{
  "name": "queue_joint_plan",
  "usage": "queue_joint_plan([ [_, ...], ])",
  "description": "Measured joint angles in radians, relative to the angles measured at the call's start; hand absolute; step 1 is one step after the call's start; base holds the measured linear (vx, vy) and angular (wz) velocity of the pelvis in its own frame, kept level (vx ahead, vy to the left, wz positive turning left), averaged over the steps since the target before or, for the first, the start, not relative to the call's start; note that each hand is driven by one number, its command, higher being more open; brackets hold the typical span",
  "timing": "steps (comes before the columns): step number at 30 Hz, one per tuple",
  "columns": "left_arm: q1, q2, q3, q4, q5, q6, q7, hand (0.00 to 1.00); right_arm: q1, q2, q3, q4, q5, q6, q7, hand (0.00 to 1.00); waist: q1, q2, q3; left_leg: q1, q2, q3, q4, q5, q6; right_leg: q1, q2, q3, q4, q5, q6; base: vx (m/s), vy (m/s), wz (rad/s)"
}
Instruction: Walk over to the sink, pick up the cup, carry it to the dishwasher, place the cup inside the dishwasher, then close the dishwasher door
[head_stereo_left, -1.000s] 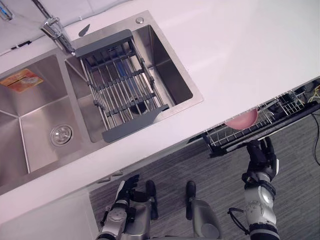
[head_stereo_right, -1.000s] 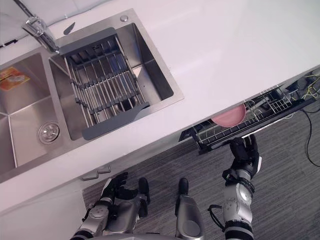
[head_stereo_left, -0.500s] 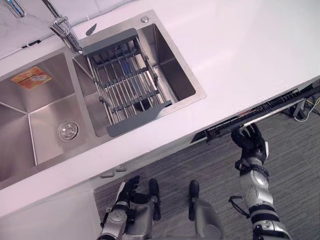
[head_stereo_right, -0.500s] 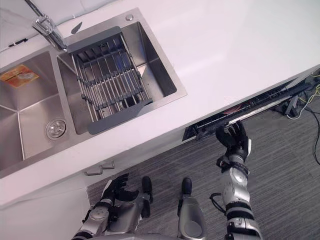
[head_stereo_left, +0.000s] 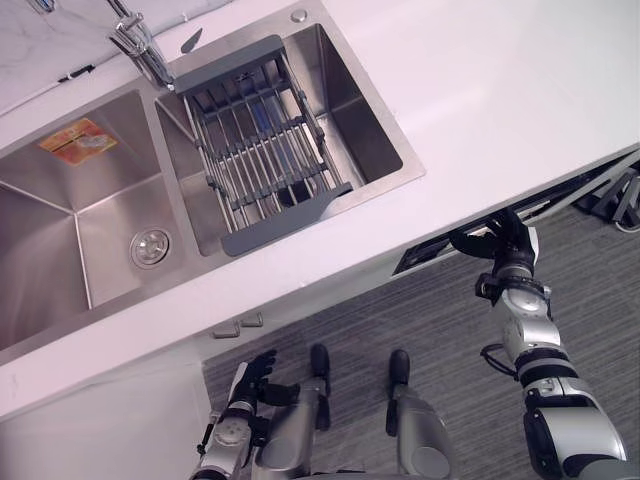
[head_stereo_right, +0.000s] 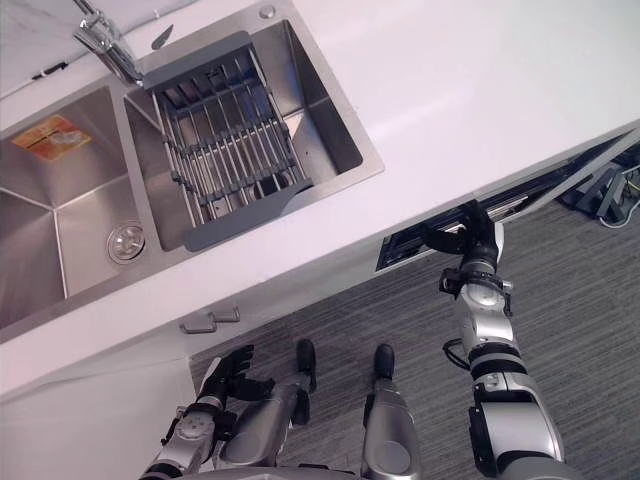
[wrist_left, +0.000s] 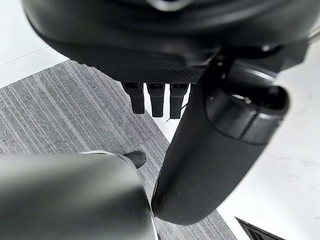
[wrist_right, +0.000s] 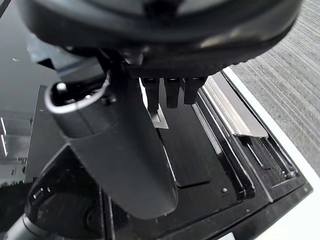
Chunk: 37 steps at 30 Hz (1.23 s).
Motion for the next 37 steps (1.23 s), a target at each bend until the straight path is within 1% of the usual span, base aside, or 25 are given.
queue_joint_plan([
  [4,-0.001,0.0,0.0,0.0,0.0,0.0,0.001,0.9,-0.001,0.0,0.012,-0.004,-0.015,-0.001,0.0,0.9,-0.005,0.004,0.004,-0.007,0.007,-0.024,-0.006,0.005,-0.009,0.0,0.007,-0.007,-0.012,0.002,-0.007,-0.04,-0.025,0.06],
  [6,-0.001,-0.001,-0.001,0.003,0.0,0.001,0.001,0.9,0.009,0.0,0.013,-0.025,-0.06,-0.002,0.0,0.9,-0.019,0.006,0.006,-0.009,0.008,-0.039,-0.014,0.01,-0.015,0.0,0.013,-0.01,-0.018,0.003,-0.007,0.01,-0.032,0.1],
  [7,-0.001,-0.001,-0.001,0.004,0.0,0.001,0.001,0.9,0.019,0.0,0.013,-0.038,-0.067,-0.002,0.0,0.9,-0.019,0.006,0.006,-0.009,0.009,-0.041,-0.014,0.011,-0.017,0.0,0.014,-0.01,-0.017,0.003,-0.007,0.03,-0.023,0.07],
  [9,-0.001,-0.002,-0.002,0.004,0.0,0.002,0.001,0.9,0.103,0.004,0.008,-0.124,-0.107,-0.002,0.018,0.9,-0.021,0.007,0.006,-0.003,0.011,-0.049,-0.016,0.02,-0.03,0.008,0.017,-0.018,-0.017,0.001,-0.007,0.07,-0.031,0.1],
  [10,-0.001,-0.003,-0.002,0.006,0.001,0.005,0.001,0.9,0.165,0.016,0.006,-0.182,-0.122,-0.003,0.035,0.9,-0.024,0.006,0.006,0.008,0.011,-0.058,-0.024,0.021,-0.03,0.021,0.017,-0.028,-0.018,-0.004,-0.01,0.1,-0.031,0.17],
  [11,-0.001,-0.004,-0.003,0.008,0.001,0.006,0.001,0.9,0.191,0.029,-0.003,-0.203,-0.128,-0.004,0.033,0.9,-0.025,0.006,0.006,0.016,0.011,-0.061,-0.03,0.023,-0.03,0.028,0.017,-0.032,-0.017,-0.004,-0.013,0.11,-0.031,0.2],
  [12,-0.001,-0.005,-0.005,0.009,0.001,0.009,0.001,0.9,0.232,0.054,-0.039,-0.236,-0.142,-0.005,0.034,0.9,-0.026,0.004,0.005,0.033,0.011,-0.066,-0.039,0.025,-0.028,0.043,0.016,-0.038,-0.017,-0.01,-0.014,0.11,-0.025,0.14],
  [14,0.0,-0.004,-0.005,0.009,0.012,0.015,0.001,0.9,0.301,0.064,-0.06,-0.286,-0.16,-0.005,0.042,0.9,-0.026,-0.002,0.001,0.058,0.009,-0.072,-0.054,0.024,-0.028,0.064,0.015,-0.045,-0.017,-0.023,-0.013,0.11,-0.023,0.14],
  [15,0.001,0.0,-0.005,0.009,0.021,0.02,0.001,0.9,0.355,0.08,-0.077,-0.321,-0.19,-0.006,0.057,0.9,-0.029,-0.012,-0.005,0.075,0.007,-0.079,-0.068,0.024,-0.029,0.078,0.014,-0.054,-0.017,-0.032,-0.012,0.11,-0.025,0.18],
  [16,0.005,0.005,-0.002,0.011,0.021,0.025,0.001,0.9,0.408,0.103,-0.078,-0.343,-0.21,-0.011,0.075,0.9,-0.032,-0.03,-0.017,0.088,0.007,-0.085,-0.077,0.023,-0.03,0.091,0.014,-0.059,-0.017,-0.041,-0.012,0.12,-0.027,0.16],
  [17,0.01,0.009,0.0,0.011,0.022,0.025,0.001,0.9,0.434,0.12,-0.078,-0.349,-0.222,-0.011,0.083,0.9,-0.032,-0.041,-0.028,0.092,0.007,-0.085,-0.081,0.022,-0.032,0.092,0.015,-0.06,-0.017,-0.044,-0.011,0.11,-0.026,0.08],
  [19,0.026,0.021,0.0,0.011,0.036,0.027,0.0,0.9,0.528,0.199,-0.076,-0.361,-0.249,-0.012,0.107,0.9,-0.033,-0.086,-0.071,0.116,0.004,-0.085,-0.098,0.02,-0.035,0.109,0.016,-0.06,-0.018,-0.057,-0.01,0.11,-0.026,0.01],
  [20,0.029,0.022,0.0,0.011,0.039,0.028,0.0,0.9,0.547,0.216,-0.076,-0.361,-0.261,-0.012,0.107,0.9,-0.033,-0.094,-0.079,0.124,0.003,-0.084,-0.103,0.019,-0.035,0.115,0.015,-0.059,-0.019,-0.059,-0.009,0.09,-0.017,0.01],
  [21,0.033,0.023,0.0,0.012,0.039,0.029,0.0,0.9,0.586,0.252,-0.078,-0.358,-0.277,-0.012,0.107,0.9,-0.034,-0.111,-0.099,0.139,-0.001,-0.084,-0.107,0.017,-0.034,0.129,0.012,-0.059,-0.021,-0.064,-0.009,0.05,-0.004,0.01],
  [22,0.035,0.023,0.0,0.012,0.039,0.03,0.0,0.9,0.601,0.265,-0.079,-0.355,-0.279,-0.012,0.107,0.9,-0.034,-0.116,-0.112,0.141,-0.002,-0.083,-0.109,0.016,-0.034,0.131,0.011,-0.059,-0.023,-0.064,-0.008,0.05,0.0,0.01],
  [24,0.042,0.023,0.0,0.016,0.039,0.031,-0.001,0.9,0.637,0.302,-0.087,-0.32,-0.3,-0.015,0.105,0.9,-0.035,-0.124,-0.149,0.16,-0.004,-0.081,-0.118,0.015,-0.031,0.148,0.008,-0.057,-0.028,-0.066,-0.005,0.0,0.0,0.0],
  [26,0.05,0.024,0.0,0.021,0.038,0.032,-0.001,0.9,0.649,0.324,-0.095,-0.257,-0.301,-0.02,0.103,0.9,-0.035,-0.124,-0.176,0.18,-0.008,-0.079,-0.129,0.016,-0.029,0.162,0.004,-0.056,-0.029,-0.069,-0.002,0.0,0.0,0.0],
  [27,0.062,0.024,0.001,0.022,0.038,0.032,-0.001,0.9,0.656,0.338,-0.106,-0.203,-0.301,-0.022,0.103,0.9,-0.034,-0.122,-0.201,0.19,-0.01,-0.078,-0.142,0.017,-0.028,0.167,0.0,-0.056,-0.031,-0.071,0.001,0.0,0.0,0.0],
  [28,0.066,0.025,0.001,0.024,0.038,0.032,-0.001,0.9,0.659,0.345,-0.114,-0.176,-0.3,-0.023,0.103,0.9,-0.034,-0.122,-0.208,0.196,-0.011,-0.079,-0.146,0.017,-0.028,0.172,-0.001,-0.057,-0.033,-0.072,0.002,-0.01,0.035,0.02],
  [30,0.077,0.026,0.003,0.047,0.038,0.035,0.0,0.9,0.665,0.361,-0.131,-0.066,-0.295,-0.023,0.101,0.9,-0.029,-0.123,-0.235,0.214,-0.014,-0.083,-0.159,0.019,-0.027,0.189,-0.004,-0.061,-0.039,-0.075,0.007,0.0,0.022,0.06],
  [32,0.089,0.024,0.018,0.049,0.035,0.044,-0.001,0.9,0.67,0.377,-0.161,0.027,-0.281,-0.023,0.099,0.9,-0.028,-0.124,-0.245,0.221,-0.016,-0.09,-0.16,0.019,-0.027,0.203,-0.006,-0.069,-0.047,-0.077,0.01,0.0,0.011,0.1],
  [37,0.102,0.029,0.046,0.056,0.026,0.044,0.0,0.9,0.671,0.387,-0.184,0.127,-0.229,-0.022,0.102,0.9,-0.029,-0.127,-0.257,0.231,-0.019,-0.103,-0.164,0.019,-0.027,0.223,-0.009,-0.084,-0.056,-0.077,0.012,0.0,0.003,0.07],
])
